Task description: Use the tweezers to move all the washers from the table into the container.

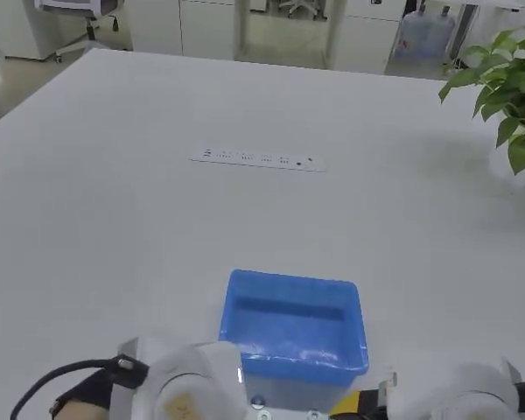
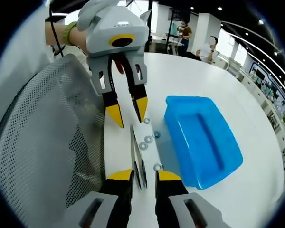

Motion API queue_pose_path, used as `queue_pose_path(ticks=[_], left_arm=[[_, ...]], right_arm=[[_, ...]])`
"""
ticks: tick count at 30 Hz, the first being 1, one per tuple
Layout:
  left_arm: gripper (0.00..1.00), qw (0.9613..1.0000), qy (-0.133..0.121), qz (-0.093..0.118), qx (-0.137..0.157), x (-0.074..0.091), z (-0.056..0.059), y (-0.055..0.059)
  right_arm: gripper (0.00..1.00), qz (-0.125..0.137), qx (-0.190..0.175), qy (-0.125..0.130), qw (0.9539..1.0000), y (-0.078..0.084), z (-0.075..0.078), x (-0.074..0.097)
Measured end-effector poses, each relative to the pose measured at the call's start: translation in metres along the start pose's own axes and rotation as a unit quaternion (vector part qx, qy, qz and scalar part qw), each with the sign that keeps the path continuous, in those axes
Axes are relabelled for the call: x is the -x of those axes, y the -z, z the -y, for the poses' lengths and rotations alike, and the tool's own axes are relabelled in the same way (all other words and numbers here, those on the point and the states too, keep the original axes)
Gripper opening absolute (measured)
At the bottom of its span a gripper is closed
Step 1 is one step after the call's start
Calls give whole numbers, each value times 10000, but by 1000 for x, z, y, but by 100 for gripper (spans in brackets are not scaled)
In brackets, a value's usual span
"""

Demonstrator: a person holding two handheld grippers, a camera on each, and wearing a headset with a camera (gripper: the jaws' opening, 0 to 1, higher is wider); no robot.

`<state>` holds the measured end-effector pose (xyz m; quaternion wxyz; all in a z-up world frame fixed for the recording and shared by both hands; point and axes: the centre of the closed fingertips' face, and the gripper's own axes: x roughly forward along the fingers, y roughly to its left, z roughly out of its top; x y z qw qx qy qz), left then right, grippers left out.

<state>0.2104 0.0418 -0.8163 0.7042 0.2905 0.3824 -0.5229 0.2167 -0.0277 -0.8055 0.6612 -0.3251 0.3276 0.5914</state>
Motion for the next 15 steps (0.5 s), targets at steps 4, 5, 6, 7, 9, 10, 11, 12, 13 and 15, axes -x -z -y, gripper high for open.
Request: queue_pose_path(ticks=[4,5,6,7,9,10,11,12,13,15], left_arm=[[15,9999,17,-85,-81,-4,-1,1],[13,9999,17,-85,-93,-5,-1,0],[13,9999,0,-92,-110,-6,-2,0],[12,9999,-4,-98,-136,-6,-2,0],[11,9998,18,-114,-176,-8,-1,0],[10,9997,15,-130,-217,-9,-1,0],[9,9996,20,-147,-242,-9,-1,0],[8,9995,15,-163,-277,-10,-1,1],[7,9993,2,-182,-326,-11,-2,1],[4,9989,23,-230,-400,-12,-2,3]], right_arm=[[15,-173,148,-99,9997,6,-3,-8],[16,-150,138,-113,9997,5,-3,-9],[16,-114,118,-143,9998,4,-4,-10],[16,-52,53,-169,9998,3,-4,-12],[16,23,-5,-190,9998,1,-4,-14],[15,34,-12,-199,9998,1,-4,-14],[15,44,-16,-211,9998,0,-4,-16],[15,44,-7,-221,9997,0,-4,-16],[15,30,17,-234,9997,0,-5,-18],[15,23,56,-261,9996,-1,-5,-20]])
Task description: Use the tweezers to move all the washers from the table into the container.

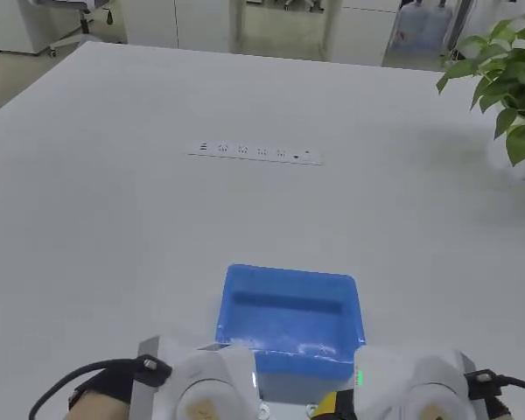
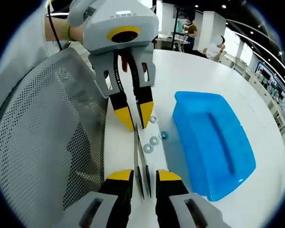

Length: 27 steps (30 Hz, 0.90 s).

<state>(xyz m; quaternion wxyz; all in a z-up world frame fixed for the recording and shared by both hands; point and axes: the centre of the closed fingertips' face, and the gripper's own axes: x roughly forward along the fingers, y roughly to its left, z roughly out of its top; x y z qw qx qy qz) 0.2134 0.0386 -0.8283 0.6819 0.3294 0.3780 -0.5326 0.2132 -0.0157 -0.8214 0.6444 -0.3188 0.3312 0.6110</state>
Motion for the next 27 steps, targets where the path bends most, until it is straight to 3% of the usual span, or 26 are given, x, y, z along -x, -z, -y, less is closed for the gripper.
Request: queue_pose_path(ticks=[8,12,20,23,27], left_arm=[[0,9998,122,54,-149,-1,2,-3],[0,9995,117,195,-205,7,3,-10],[0,9975,50,553,-430,33,6,-31],[0,9952,-113,706,-664,44,4,-43],[0,9926,-163,993,-681,59,7,-60]], right_arm=[[14,29,8,-66,10000,-1,0,-5],[14,23,23,-71,10000,0,-1,-6],[10,96,37,11,9999,-2,1,-2],[7,181,120,98,9997,-5,2,4],[7,308,90,128,9994,-10,3,7]])
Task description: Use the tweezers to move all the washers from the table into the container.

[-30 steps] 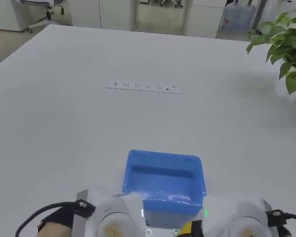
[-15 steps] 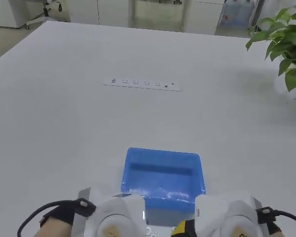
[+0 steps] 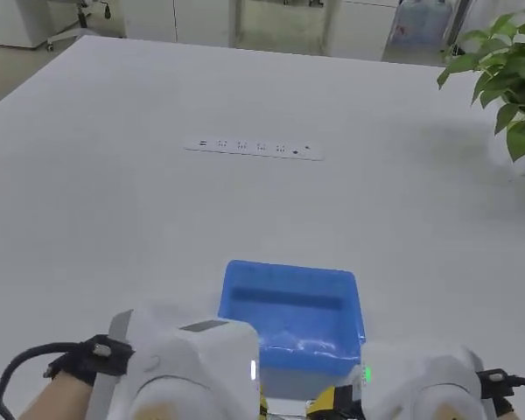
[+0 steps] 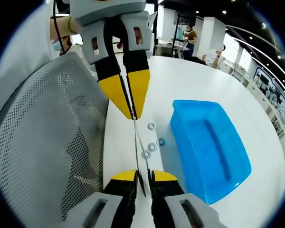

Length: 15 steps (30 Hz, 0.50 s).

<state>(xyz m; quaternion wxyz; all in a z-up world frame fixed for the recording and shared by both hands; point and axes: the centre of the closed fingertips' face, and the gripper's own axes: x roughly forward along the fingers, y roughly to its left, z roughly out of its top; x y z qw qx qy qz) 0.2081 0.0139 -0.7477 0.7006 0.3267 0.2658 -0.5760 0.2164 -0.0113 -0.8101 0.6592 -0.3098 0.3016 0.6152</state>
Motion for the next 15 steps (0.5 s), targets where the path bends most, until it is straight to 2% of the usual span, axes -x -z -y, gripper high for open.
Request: queue_pose_path(ticks=[5,9,15], left_arm=[[0,9998,-28,5,-204,5,0,-10],[0,9998,-77,41,-174,7,-4,-15],[0,9996,-136,112,-205,10,-13,-26]], right_arm=[[6,71,48,32,10000,-5,-1,0],[6,143,74,157,9997,-9,3,5],[7,391,-129,345,9986,-14,13,10]])
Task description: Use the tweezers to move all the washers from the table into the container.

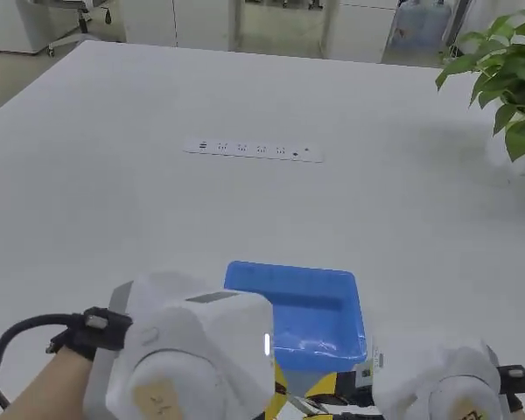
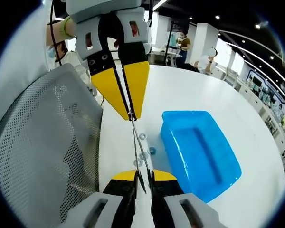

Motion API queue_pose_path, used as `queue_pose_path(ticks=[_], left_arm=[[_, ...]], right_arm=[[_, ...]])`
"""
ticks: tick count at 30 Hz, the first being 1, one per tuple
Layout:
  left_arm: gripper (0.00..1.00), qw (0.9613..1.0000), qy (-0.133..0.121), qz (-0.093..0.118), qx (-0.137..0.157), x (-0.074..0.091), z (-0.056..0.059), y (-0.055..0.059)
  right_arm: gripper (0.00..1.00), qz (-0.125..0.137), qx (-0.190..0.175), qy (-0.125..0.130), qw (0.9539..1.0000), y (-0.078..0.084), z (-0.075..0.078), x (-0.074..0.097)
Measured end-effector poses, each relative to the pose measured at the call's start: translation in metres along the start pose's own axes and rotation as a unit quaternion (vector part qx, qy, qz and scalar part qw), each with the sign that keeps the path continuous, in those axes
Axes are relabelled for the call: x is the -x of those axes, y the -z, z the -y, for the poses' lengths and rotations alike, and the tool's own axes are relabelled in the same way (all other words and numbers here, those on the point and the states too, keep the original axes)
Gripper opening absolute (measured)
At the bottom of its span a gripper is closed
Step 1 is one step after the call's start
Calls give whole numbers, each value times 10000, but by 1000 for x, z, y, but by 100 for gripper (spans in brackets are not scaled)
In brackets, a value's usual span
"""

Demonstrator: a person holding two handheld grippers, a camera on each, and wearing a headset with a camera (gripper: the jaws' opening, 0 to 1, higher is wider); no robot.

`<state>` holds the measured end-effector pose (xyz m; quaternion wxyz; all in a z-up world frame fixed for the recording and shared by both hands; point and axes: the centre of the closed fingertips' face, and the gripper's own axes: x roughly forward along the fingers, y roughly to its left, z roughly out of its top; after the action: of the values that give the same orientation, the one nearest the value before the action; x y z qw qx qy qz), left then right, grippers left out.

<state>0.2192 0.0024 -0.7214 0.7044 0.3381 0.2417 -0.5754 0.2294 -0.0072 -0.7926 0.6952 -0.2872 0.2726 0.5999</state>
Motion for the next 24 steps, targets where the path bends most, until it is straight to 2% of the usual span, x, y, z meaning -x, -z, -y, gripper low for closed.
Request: queue_pose_path(ticks=[7,15,23,24], left_arm=[[0,9999,71,28,-70,-2,-6,-10],[0,9996,253,-5,-105,-8,-4,-14],[0,9988,432,-145,-183,-17,-6,-16],[0,9987,472,-106,-167,-17,-6,-18]], right_arm=[[7,144,-123,16,9998,-4,5,-4],[7,275,-334,-56,9990,-3,4,-8],[8,325,-516,-82,9981,3,6,-10],[8,388,-570,-115,9976,2,6,-11]])
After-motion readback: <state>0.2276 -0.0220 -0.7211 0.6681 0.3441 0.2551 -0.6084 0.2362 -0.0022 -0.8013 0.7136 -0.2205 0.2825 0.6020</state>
